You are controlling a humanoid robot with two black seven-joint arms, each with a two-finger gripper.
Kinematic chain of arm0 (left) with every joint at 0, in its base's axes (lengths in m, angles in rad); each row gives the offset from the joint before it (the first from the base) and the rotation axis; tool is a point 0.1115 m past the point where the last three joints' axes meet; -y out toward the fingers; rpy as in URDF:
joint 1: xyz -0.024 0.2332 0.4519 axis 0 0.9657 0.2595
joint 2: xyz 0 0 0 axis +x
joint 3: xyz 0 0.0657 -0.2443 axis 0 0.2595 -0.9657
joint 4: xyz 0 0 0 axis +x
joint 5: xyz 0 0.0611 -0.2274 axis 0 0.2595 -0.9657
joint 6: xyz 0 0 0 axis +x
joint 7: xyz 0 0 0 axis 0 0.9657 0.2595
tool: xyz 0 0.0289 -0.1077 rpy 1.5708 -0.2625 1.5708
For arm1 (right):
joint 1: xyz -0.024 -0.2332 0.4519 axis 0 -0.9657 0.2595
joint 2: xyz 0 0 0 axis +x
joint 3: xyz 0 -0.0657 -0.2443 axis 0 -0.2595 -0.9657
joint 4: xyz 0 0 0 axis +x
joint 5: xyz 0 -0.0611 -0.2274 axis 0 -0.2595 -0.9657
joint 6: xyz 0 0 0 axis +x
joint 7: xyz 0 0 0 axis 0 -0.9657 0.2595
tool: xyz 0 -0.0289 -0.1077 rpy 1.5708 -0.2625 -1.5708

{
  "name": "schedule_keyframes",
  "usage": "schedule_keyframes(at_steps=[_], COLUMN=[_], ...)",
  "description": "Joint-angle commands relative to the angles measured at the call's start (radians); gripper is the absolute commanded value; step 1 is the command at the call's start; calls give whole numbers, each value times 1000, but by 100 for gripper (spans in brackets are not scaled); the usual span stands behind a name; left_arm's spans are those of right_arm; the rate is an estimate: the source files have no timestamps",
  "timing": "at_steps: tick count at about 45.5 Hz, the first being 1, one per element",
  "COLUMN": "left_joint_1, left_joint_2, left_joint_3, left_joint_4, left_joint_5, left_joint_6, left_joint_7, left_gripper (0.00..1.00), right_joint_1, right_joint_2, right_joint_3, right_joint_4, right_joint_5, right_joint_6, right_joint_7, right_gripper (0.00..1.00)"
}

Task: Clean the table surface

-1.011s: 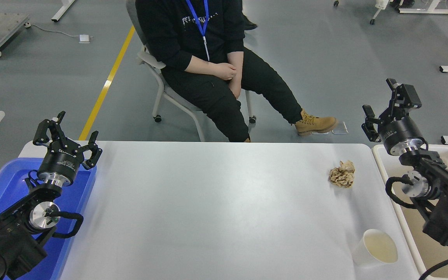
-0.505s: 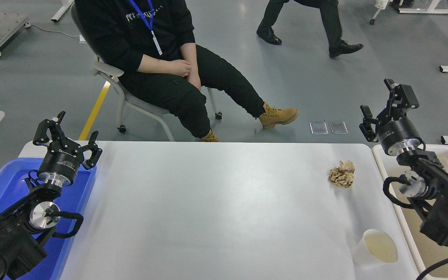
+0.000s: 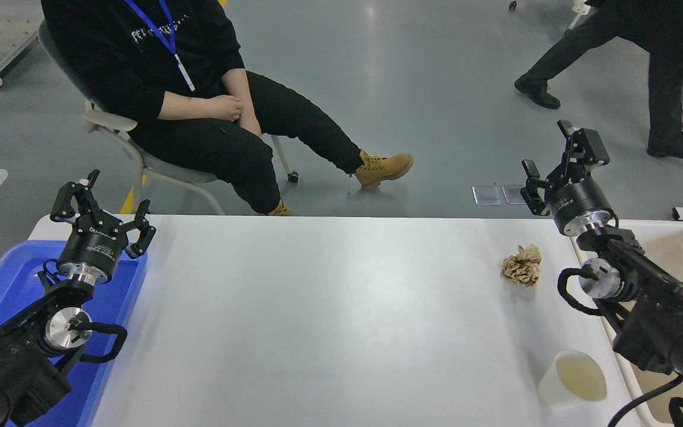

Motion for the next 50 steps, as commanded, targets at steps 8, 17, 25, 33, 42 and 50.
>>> schedule_keyframes(at_steps=[8,17,25,33,42,50], left_joint_1=[0,0,0,0,0,0], left_joint_2=[0,0,0,0,0,0], left_joint_3=[0,0,0,0,0,0], left_joint_4=[0,0,0,0,-2,0], left_joint_5=[0,0,0,0,0,0], left_joint_6=[0,0,0,0,0,0], left_joint_7=[0,0,0,0,0,0], left_gripper=[100,100,100,100,100,100], right_joint_1=[83,132,220,298,384,428], right_joint_2=[-5,-14,-43,-105,-186,-197], right_joint_3=[-134,-243,-496,-786,-1027,-1159], right_joint_4=[-83,-87,-99,-97,-90,-99], right_joint_5=[-2,-15,-15,-12,-35,-215], right_joint_6=[6,6,6,7,20,38], right_joint_7=[-2,-3,-5,-5,1,4], right_gripper=[99,99,99,99,99,99])
